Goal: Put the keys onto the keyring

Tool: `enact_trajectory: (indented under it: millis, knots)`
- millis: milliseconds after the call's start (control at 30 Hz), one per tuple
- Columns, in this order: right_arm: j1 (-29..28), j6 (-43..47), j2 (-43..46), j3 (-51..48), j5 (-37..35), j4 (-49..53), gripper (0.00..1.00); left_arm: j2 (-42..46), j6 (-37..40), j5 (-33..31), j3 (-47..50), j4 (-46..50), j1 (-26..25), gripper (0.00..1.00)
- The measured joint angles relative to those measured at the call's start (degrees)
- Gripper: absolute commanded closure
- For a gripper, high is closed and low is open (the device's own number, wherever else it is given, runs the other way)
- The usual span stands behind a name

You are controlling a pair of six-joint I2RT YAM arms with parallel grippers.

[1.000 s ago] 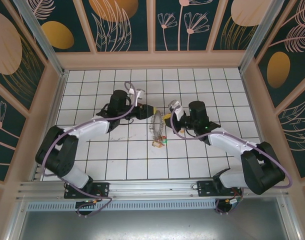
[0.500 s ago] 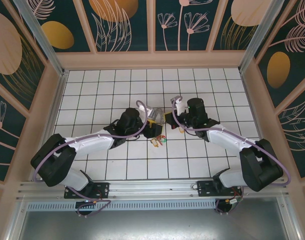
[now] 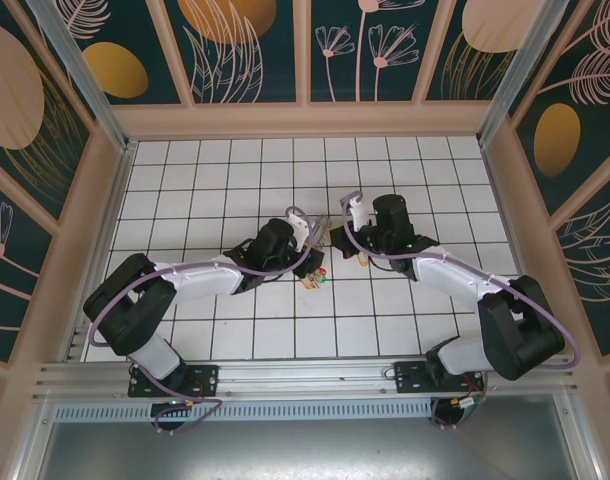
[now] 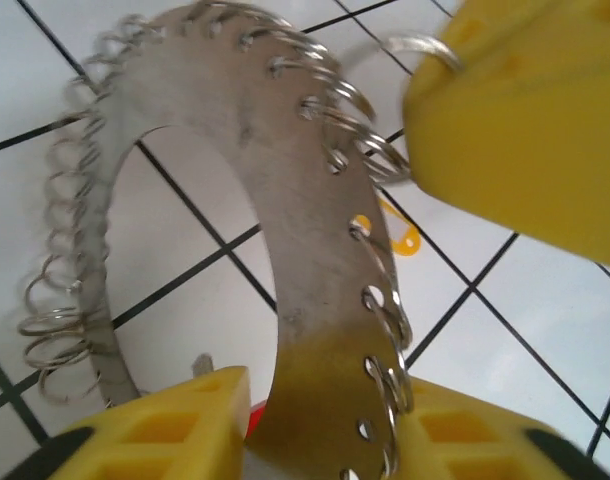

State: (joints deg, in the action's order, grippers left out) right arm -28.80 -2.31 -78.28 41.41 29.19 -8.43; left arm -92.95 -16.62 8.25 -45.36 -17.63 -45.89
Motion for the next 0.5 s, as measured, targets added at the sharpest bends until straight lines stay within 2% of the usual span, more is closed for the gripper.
enact_trajectory:
  millis: [100,233,500]
  knots:
    - [0.1,4.9,0.0,1.3,0.2,3.0,1.0,0.1,3.1,-1.3,-0.5,0.0,-0.3,0.83]
    - [0.3,9.4,0.0,3.6,-0.3,7.2,1.0,0.1,5.3,-1.7,-1.8,1.6,-0.5,0.84]
    - [-1.2,13.0,-0.2,7.7,-3.7,14.4,1.0,-0.3,10.3,-1.0,-4.5,5.9,-0.5,0.86]
